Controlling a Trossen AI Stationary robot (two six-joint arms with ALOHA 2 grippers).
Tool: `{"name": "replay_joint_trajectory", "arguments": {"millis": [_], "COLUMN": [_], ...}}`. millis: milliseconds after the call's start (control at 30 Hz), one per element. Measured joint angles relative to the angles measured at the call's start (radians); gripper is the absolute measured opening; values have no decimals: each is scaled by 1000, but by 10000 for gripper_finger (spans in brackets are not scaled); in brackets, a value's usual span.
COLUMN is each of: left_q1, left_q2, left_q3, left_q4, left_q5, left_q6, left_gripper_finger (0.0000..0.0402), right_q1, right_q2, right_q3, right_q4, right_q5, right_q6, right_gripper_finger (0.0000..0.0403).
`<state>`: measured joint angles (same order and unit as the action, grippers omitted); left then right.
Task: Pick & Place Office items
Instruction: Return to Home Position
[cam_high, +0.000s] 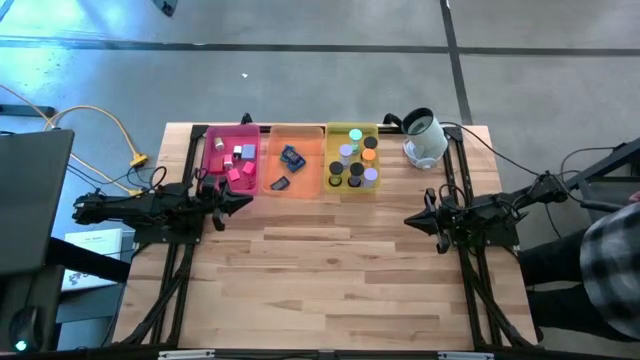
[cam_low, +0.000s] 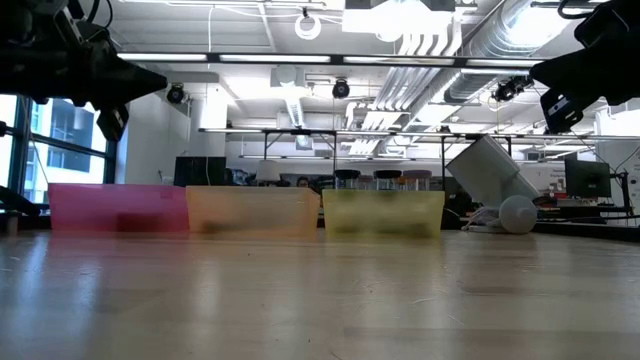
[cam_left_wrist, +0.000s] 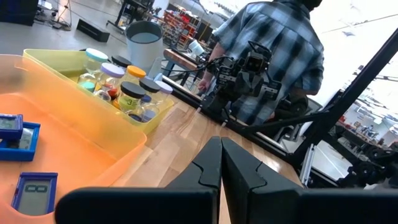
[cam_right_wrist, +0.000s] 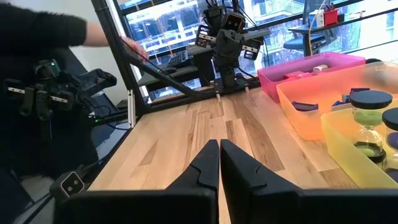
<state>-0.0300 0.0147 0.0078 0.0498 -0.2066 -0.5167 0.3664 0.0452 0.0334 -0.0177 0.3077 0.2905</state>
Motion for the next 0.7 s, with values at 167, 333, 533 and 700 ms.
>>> {"name": "replay_joint_trajectory", "arguments": {"millis": [167, 333, 533, 700], "left_q1": [0, 0, 0, 0], "left_q2": [0, 0, 0, 0], "left_q3": [0, 0, 0, 0], "left_q4": [7, 7, 6, 5], "left_q5": [0, 0, 0, 0], "left_q6": [0, 0, 0, 0], "left_gripper_finger": [1, 1, 1, 1], "right_q1": [0, 0, 0, 0], "right_q2": [0, 0, 0, 0], "right_q3": [0, 0, 0, -1], "right_q4": [0, 0, 0, 0], "right_q5": [0, 0, 0, 0], "right_q6": [0, 0, 0, 0], "right_gripper_finger": [3, 3, 3, 3]}}
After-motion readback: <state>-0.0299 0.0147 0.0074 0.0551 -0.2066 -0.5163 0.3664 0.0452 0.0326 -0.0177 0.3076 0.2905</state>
